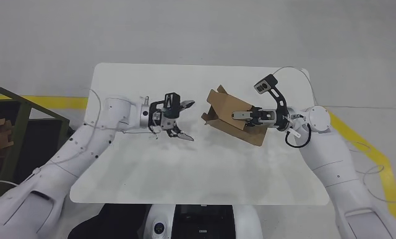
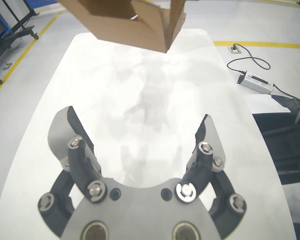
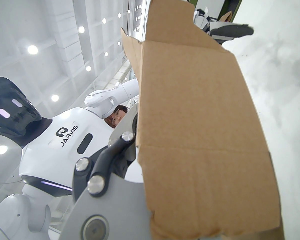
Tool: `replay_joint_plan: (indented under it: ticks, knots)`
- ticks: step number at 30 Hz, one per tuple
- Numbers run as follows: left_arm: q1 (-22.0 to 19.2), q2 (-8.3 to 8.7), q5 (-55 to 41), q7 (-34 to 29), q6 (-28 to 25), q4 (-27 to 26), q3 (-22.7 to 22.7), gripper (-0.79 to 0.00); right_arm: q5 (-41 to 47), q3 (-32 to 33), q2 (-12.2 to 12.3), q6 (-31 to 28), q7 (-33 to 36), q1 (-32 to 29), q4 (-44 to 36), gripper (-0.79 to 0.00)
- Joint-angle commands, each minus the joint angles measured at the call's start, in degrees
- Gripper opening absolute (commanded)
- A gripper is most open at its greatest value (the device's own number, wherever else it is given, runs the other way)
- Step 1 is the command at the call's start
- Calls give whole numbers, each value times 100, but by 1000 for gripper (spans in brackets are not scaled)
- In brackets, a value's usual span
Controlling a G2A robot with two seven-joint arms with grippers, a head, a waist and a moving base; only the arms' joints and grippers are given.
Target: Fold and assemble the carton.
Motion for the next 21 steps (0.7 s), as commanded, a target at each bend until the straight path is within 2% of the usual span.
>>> replay_joint_plan:
  ticks: [1,7,9,21]
  knots:
    - [-113,39,206,455,0,41,263,0,0,0,0,0,0,0,0,-785]
    - [-529,95,295,1239,0,172,926,0,0,0,0,0,0,0,0,-785]
    - [-678,110,290,1421,0,193,1156,0,-106,-2,2,47,-208,-75,-150,-785]
    - [-1369,97,91,2007,0,376,2077,0,-407,45,29,171,-299,-187,-356,-785]
